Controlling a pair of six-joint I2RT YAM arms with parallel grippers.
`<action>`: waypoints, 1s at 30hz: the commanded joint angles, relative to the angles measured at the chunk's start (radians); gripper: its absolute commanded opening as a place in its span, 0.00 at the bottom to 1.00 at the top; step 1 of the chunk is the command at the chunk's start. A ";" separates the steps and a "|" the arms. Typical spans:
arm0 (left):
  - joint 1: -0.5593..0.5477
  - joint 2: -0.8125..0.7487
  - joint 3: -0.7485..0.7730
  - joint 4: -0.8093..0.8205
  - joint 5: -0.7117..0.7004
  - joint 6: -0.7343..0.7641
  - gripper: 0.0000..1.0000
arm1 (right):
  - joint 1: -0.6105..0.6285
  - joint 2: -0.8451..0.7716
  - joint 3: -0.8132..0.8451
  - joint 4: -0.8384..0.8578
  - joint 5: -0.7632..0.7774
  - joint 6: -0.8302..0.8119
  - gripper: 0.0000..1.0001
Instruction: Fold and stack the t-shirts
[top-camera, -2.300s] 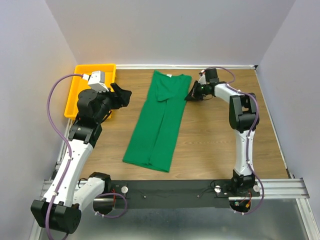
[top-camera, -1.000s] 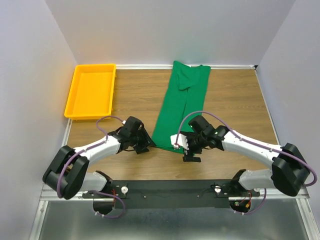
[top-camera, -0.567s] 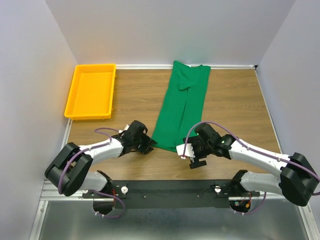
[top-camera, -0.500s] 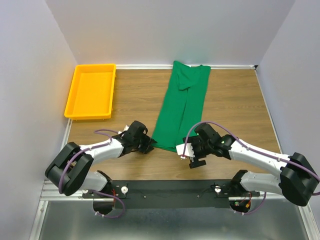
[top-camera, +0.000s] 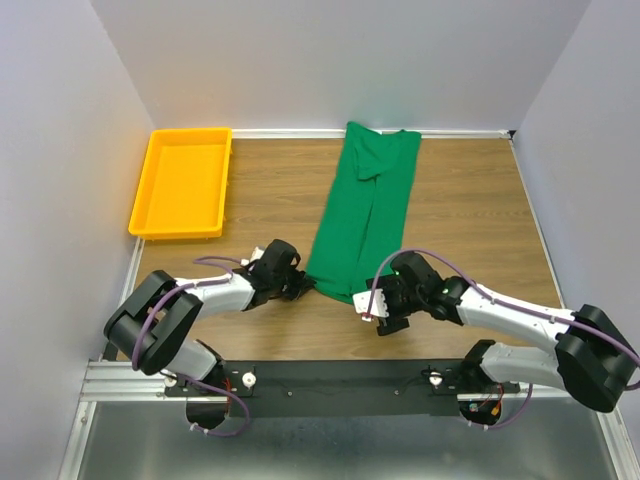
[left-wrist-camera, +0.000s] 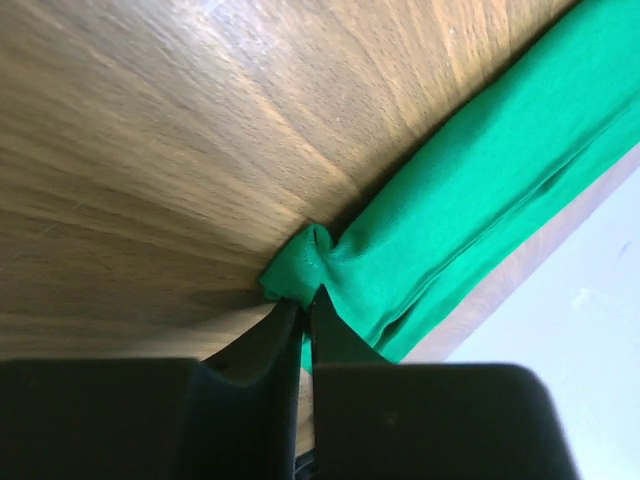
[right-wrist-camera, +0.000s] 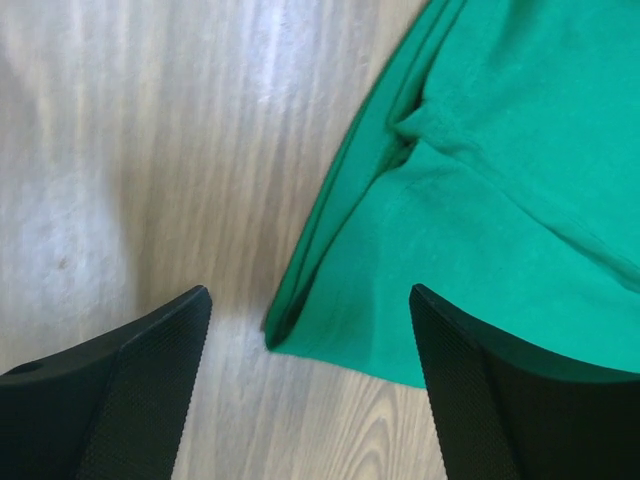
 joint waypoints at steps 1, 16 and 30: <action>-0.005 0.012 0.004 -0.011 -0.074 0.068 0.06 | 0.005 0.047 -0.003 0.101 0.045 0.016 0.85; -0.005 -0.082 0.003 0.027 -0.048 0.149 0.00 | 0.007 0.164 0.013 0.128 0.100 0.093 0.13; 0.073 0.042 0.291 0.112 0.055 0.293 0.00 | -0.280 0.102 0.281 0.068 0.025 0.312 0.00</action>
